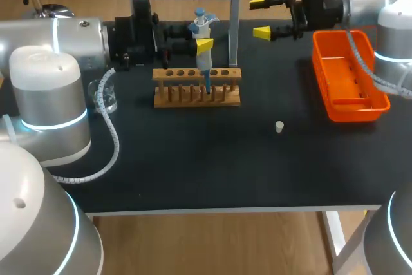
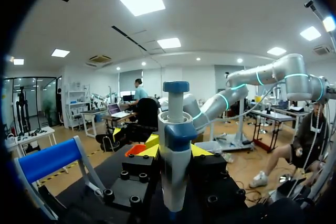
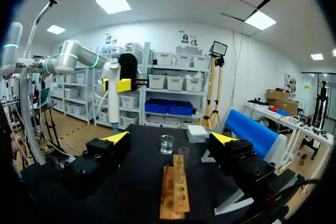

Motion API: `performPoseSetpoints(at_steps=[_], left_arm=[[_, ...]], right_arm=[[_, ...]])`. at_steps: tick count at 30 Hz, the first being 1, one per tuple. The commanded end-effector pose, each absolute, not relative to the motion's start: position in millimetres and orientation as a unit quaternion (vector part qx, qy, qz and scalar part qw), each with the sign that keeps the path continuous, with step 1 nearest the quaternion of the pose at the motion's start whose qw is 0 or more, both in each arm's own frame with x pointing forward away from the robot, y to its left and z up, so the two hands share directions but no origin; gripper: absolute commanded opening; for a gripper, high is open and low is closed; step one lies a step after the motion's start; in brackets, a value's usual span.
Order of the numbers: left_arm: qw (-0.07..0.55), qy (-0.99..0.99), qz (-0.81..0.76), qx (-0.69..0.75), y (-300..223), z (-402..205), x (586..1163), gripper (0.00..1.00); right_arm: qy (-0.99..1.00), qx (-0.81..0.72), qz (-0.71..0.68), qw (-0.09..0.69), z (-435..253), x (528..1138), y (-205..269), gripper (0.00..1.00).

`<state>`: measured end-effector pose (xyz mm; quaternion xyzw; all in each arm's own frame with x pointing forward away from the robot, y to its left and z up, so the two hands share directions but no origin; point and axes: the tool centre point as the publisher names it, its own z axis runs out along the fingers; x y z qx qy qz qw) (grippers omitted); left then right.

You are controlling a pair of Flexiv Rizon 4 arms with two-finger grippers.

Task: Invert the test tube, pick up the pipette, mount the tip to pipette, aspirate from beaker and dispense into the tube, eject the tip, return the pipette, and cap with the stopper.

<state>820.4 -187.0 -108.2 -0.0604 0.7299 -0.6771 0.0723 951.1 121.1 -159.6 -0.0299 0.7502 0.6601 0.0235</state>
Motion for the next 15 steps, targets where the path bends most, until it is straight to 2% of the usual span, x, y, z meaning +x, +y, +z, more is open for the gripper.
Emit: performPoseSetpoints(at_steps=[1,15], left_arm=[[0.074,0.729,-0.678,-0.061,-186.3,-108.6,818.9,0.0],[0.074,0.729,-0.678,-0.061,-186.3,-108.6,818.9,0.0]], right_arm=[[0.771,-0.015,0.636,0.027,-156.4,977.3,129.0,1.0],[0.801,0.047,0.594,0.06,-152.1,1044.5,159.8,1.0]])
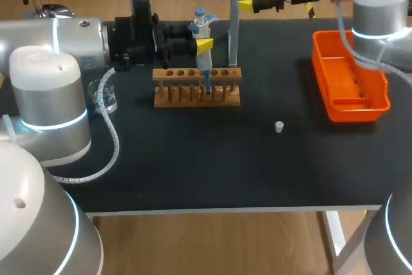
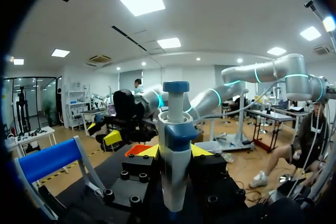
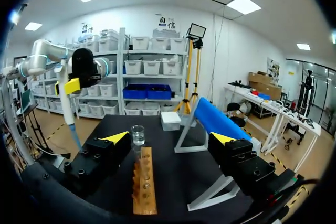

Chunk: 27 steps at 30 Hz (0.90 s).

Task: Invert the test tube, pick up the pipette, mount the tip to pipette, aspirate from beaker and dispense into the tube, eject the tip, return the pipette, and cap with the stopper.

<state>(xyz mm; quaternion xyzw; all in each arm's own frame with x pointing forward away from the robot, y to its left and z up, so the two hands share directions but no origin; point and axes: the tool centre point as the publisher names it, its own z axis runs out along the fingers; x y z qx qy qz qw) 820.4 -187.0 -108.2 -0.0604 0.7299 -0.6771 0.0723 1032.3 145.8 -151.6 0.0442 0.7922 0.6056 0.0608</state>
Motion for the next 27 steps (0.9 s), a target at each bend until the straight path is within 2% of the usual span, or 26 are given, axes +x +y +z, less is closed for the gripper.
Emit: performPoseSetpoints(at_steps=[1,27], left_arm=[[0.074,0.729,-0.678,-0.061,-186.3,-108.6,818.9,0.0],[0.074,0.729,-0.678,-0.061,-186.3,-108.6,818.9,0.0]], right_arm=[[0.804,0.049,0.589,0.063,-152.8,1046.6,162.0,1.0],[0.839,0.079,0.524,0.122,-170.8,1071.7,175.7,1.0]])
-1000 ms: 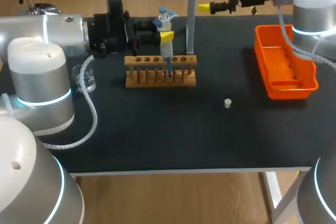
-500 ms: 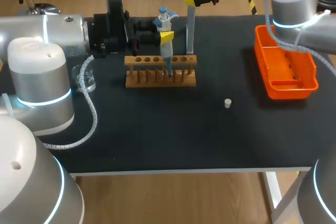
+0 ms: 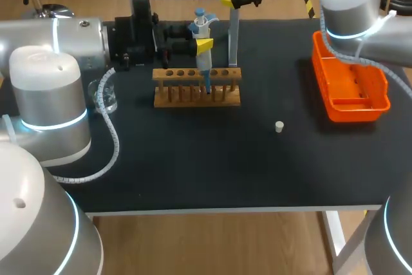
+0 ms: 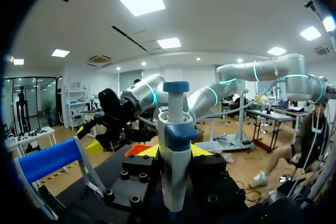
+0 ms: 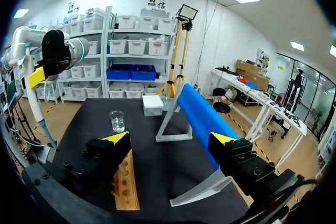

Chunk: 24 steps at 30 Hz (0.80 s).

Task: Invert the test tube, pick up the pipette, mount the tip to pipette, aspirate from beaker and dispense into the tube, eject the tip, return the pipette, and cap with the stopper.

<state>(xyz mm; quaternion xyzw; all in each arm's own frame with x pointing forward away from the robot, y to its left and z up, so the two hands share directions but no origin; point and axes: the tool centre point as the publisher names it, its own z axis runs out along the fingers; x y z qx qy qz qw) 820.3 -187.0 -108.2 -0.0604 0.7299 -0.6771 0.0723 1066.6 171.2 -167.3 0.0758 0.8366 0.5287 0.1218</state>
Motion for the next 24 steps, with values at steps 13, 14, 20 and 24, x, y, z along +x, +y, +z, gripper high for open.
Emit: performPoseSetpoints(at_steps=[13,14,20,24], left_arm=[[0.074,0.729,-0.678,-0.061,-186.3,-108.6,818.9,0.0],[0.074,0.729,-0.678,-0.061,-186.3,-108.6,818.9,0.0],[0.074,0.729,-0.678,-0.061,-186.3,-108.6,818.9,0.0],[0.074,0.729,-0.678,-0.061,-186.3,-108.6,818.9,0.0]], right_arm=[[0.841,0.085,0.52,0.124,-174.6,1080.5,181.8,1.0],[0.841,0.084,0.521,0.124,-174.3,1080.6,182.3,1.0],[0.84,0.084,0.521,0.124,-173.9,1080.5,182.8,1.0],[0.84,0.084,0.521,0.124,-173.9,1080.5,182.8,1.0]])
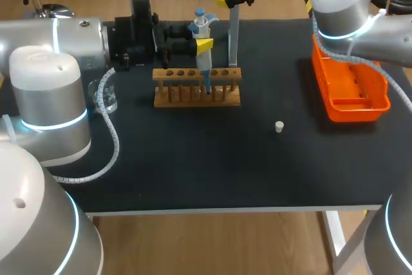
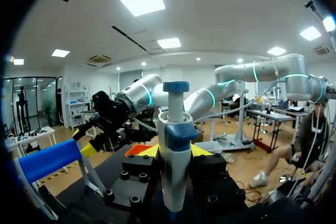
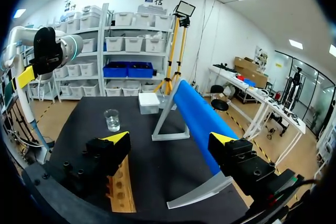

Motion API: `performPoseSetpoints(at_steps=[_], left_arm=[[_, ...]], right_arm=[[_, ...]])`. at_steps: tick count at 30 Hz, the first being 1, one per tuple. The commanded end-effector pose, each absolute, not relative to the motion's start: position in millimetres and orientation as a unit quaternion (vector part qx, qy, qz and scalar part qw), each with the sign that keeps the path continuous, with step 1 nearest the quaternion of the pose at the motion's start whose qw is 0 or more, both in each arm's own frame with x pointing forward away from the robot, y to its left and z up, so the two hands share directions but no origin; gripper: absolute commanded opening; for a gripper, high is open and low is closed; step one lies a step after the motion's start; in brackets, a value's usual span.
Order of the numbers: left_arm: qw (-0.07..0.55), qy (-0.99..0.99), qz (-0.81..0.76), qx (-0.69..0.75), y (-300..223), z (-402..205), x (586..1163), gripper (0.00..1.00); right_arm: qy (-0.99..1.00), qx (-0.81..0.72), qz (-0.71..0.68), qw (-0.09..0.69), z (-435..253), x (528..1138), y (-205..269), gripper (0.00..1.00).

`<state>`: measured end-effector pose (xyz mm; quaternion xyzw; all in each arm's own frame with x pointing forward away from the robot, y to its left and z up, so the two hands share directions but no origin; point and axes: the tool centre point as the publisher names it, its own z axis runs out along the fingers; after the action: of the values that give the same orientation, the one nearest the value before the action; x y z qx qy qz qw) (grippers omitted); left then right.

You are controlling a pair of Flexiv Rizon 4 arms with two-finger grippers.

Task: Invert the test tube, pick up the pipette, mount the tip to pipette, aspirate from beaker and dispense into the tube, eject the tip, return the pipette, and cap with the stopper.

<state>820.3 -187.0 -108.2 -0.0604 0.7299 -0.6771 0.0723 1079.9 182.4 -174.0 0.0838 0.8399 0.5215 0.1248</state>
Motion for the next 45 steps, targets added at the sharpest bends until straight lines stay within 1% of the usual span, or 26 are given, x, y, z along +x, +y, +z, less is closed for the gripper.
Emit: performPoseSetpoints(at_steps=[1,24,38,45], left_arm=[[0.074,0.729,-0.678,-0.061,-186.3,-108.6,818.9,0.0],[0.074,0.729,-0.678,-0.061,-186.3,-108.6,818.9,0.0],[0.101,0.772,-0.611,-0.146,-117.4,-128.0,870.0,0.0],[0.117,0.789,-0.571,-0.195,-92.4,-137.3,899.1,0.0]], right_arm=[[0.84,0.084,0.521,0.124,-173.9,1080.5,182.8,1.0],[0.84,0.084,0.521,0.124,-173.9,1080.5,182.8,1.0],[0.84,0.084,0.521,0.124,-173.9,1080.5,182.8,1.0],[0.84,0.084,0.521,0.124,-173.9,1080.5,182.8,1.0]])
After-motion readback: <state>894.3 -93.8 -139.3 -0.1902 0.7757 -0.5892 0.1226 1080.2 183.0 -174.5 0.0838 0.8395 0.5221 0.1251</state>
